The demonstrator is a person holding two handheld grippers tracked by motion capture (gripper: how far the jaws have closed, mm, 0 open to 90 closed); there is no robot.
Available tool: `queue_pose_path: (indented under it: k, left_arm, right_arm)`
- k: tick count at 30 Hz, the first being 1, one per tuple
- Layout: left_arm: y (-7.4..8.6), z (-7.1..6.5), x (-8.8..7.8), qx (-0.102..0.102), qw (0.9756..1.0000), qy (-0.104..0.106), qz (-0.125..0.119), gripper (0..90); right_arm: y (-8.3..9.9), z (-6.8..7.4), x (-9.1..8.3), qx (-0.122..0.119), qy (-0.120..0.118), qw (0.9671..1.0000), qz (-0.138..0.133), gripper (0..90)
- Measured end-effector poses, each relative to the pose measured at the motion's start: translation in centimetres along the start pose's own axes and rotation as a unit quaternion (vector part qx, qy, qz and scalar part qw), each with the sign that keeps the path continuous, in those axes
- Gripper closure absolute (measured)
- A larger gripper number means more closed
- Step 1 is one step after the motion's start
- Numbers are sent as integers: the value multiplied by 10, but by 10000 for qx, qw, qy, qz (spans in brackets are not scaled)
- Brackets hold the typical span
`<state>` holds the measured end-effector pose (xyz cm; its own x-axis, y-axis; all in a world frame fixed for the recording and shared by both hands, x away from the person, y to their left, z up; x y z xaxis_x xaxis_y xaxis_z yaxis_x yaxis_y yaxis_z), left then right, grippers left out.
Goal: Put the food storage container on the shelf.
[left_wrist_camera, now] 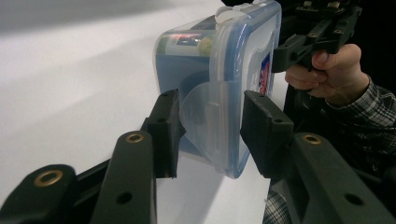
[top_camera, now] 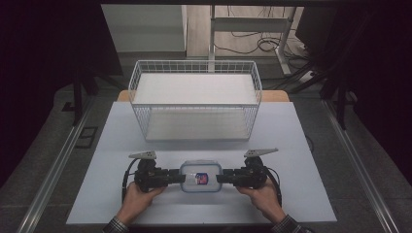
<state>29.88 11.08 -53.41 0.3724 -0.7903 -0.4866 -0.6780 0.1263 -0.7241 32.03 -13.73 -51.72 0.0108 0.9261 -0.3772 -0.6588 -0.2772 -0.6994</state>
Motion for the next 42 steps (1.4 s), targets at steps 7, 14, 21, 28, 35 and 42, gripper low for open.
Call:
queue_pose_path:
  k: [7, 14, 21, 28, 35, 42]
  left_arm:
    - [-21, -6, -9, 186, 9997, -150, -112, 581]
    - [-41, -6, -15, 210, 9993, -241, -204, 581]
    - [-69, -8, -23, 284, 9985, -300, -367, 581]
    - [-98, -6, -29, 298, 9978, -354, -482, 581]
    - [-119, -4, -33, 293, 9976, -364, -505, 581]
    - [-149, -2, -41, 357, 9972, -404, -527, 581]
  right_arm:
    - [-21, 6, -7, -124, -29, 9997, -185, 588]
    - [-42, 5, -10, -172, -59, 9995, -257, 587]
    - [-77, 8, -19, -274, -86, 9991, -314, 587]
    - [-104, 8, -24, -300, -79, 9985, -452, 585]
    - [-124, 8, -28, -328, -25, 9980, -549, 583]
    - [-152, 10, -32, -392, 12, 9968, -695, 582]
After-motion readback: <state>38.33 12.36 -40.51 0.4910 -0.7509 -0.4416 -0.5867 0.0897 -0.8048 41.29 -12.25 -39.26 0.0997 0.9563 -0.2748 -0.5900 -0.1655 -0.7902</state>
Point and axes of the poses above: each handheld gripper's, and its own axes: x roughly forward along the jaws, y roughly out of its underside, z roughly to its left, the point moved 6 cm from there along x, roughly forward along the jaws, and after that the axes turned 11 degrees about -y, right-handed, at the moved point
